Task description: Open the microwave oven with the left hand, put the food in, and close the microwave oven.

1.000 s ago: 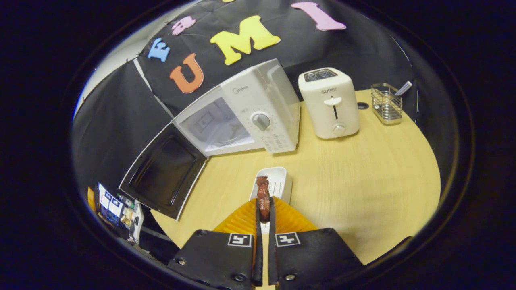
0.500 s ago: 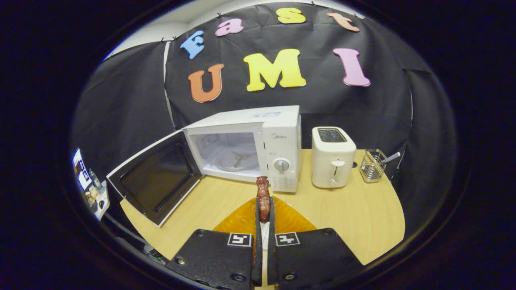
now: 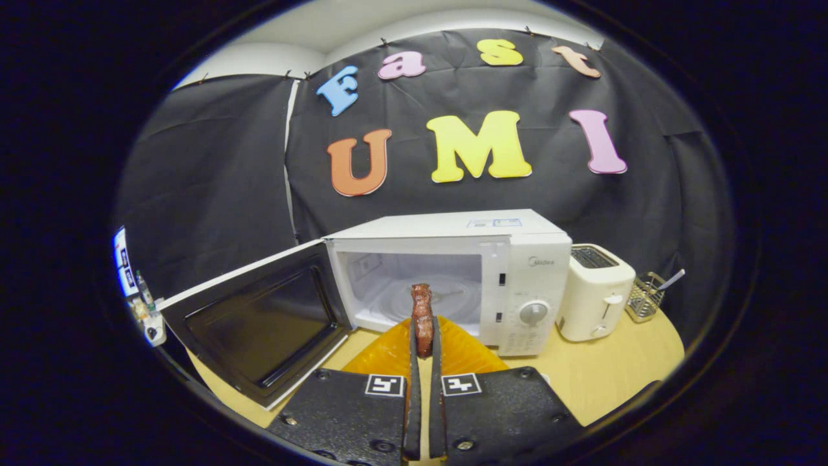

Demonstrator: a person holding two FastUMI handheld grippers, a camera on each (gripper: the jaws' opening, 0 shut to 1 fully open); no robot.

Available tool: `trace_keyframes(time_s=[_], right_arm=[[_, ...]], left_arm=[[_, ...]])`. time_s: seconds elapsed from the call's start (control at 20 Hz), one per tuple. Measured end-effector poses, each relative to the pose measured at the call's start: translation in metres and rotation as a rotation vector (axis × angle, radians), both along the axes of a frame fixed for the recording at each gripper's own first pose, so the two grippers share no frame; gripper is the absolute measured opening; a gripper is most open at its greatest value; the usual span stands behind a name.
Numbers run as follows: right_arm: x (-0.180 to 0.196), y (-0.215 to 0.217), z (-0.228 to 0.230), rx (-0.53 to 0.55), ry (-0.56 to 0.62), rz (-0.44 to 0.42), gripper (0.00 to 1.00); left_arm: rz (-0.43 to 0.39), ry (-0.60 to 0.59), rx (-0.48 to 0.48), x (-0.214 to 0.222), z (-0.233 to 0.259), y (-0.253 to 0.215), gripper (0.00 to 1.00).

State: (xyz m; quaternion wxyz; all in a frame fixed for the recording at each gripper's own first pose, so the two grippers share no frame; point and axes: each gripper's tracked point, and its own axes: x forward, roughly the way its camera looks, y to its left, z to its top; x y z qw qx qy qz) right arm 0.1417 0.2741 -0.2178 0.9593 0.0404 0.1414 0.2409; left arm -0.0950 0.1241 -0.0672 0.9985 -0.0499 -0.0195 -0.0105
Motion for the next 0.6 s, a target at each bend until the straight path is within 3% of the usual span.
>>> trace_keyframes(time_s=[0.6], right_arm=[[0.084, 0.123, -0.047, -0.008, -0.067, -0.057, 0.08]], left_arm=[[0.101, -0.014, 0.058, 0.000, -0.011, 0.059, 0.93]])
